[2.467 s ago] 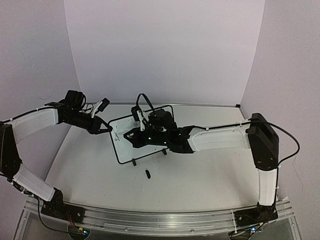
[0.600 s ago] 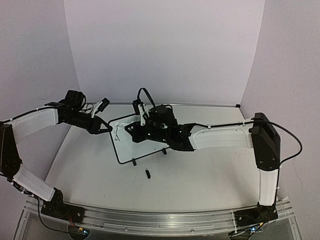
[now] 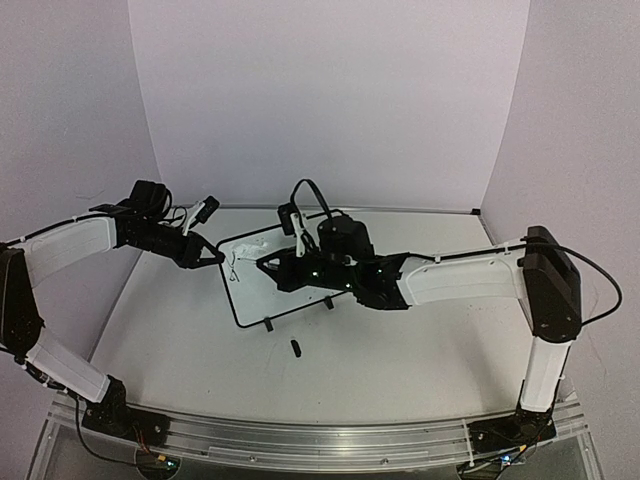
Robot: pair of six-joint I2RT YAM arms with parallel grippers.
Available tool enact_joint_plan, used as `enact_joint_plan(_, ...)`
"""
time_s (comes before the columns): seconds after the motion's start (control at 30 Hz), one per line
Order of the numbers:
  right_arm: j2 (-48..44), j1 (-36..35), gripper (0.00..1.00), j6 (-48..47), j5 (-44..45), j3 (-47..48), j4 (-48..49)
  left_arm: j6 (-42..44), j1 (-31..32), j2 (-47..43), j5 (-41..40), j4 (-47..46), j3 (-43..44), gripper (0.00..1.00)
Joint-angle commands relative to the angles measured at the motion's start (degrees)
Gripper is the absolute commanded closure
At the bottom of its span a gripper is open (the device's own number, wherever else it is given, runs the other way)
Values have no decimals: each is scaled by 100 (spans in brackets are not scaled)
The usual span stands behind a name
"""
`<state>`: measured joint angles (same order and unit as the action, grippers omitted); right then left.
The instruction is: Write a sentence on the whiteboard
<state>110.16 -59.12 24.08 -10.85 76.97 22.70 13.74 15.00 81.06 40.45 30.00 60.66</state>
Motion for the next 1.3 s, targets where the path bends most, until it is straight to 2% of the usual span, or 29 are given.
enact_joint_plan(0.0, 149, 80, 100, 194, -219, 74, 245, 81, -44, -81, -547, 31, 103, 100)
enact_joint_plan(0.8, 766, 322, 100, 343, -375, 601, 139, 79, -46, -35, -572, 31, 113, 100)
enact_joint_plan(1.27, 708, 321, 100, 403, -471, 132, -36, 94, -49, 7, -573, 30, 137, 100)
